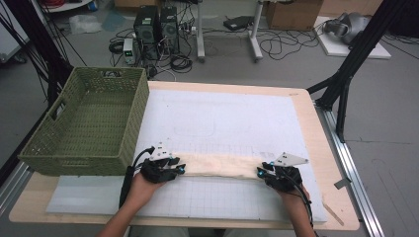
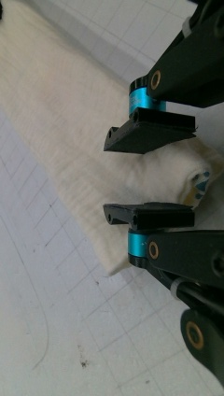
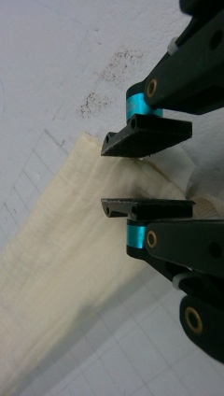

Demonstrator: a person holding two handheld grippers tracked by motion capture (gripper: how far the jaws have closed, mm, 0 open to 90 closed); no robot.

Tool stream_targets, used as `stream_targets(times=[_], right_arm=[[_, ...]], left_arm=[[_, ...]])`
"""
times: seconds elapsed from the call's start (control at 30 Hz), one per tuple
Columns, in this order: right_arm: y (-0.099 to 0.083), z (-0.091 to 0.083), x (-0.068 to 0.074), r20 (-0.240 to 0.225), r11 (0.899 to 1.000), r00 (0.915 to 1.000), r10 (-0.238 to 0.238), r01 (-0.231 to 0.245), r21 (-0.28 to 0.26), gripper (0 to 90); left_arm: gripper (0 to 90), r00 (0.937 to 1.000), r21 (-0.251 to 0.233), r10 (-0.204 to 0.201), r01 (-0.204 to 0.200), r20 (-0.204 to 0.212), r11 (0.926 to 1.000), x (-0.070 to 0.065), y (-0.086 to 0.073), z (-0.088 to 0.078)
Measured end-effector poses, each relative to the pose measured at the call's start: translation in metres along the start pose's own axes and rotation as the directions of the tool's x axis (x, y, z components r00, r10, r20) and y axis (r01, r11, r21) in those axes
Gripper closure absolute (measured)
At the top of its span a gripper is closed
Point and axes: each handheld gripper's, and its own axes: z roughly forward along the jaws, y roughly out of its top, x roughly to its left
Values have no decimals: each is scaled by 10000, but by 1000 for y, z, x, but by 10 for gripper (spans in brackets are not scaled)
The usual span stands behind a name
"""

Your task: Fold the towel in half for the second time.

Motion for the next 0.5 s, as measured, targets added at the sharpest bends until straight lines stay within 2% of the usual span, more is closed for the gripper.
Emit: stream_targets(times=[0.1, 0.17, 0.2, 0.33, 0.37, 0.4, 0.47, 0.5], right_arm=[[0, -1, 0, 27, 10000, 10000, -23, 23, 38, 669], [0, -3, -1, 5, 9999, 9999, 142, -142, 85, 613], [0, -5, -1, -25, 9999, 9999, 138, -138, 27, 601], [7, -19, 0, 106, 9944, 9998, 163, -151, -1048, 556], [11, -23, 0, 177, 9891, 9994, 296, -267, -1447, 542], [13, -24, 1, 151, 9862, 9993, 343, -314, -1626, 548], [18, -21, 4, 96, 9881, 9998, 169, -152, -1528, 601], [18, -18, 6, 16, 9900, 10000, 71, -68, -1412, 620]], left_arm=[[632, 10000, 42, 55, -55, 38, 10000, 0, -1, -2], [617, 10000, 42, -57, 57, 41, 10000, 0, 1, -5], [595, 9998, -182, -171, 170, -63, 9997, 1, 3, -9], [555, 9980, -1348, -555, 510, -295, 9896, 11, 11, -21], [549, 9978, -1453, -584, 532, -313, 9880, 13, 13, -21], [543, 9974, -1581, -649, 590, -325, 9857, 17, 14, -19], [543, 9965, -1555, -748, 682, -372, 9855, 20, 13, -15], [548, 9965, -1359, -783, 738, -281, 9880, 22, 13, -11]])
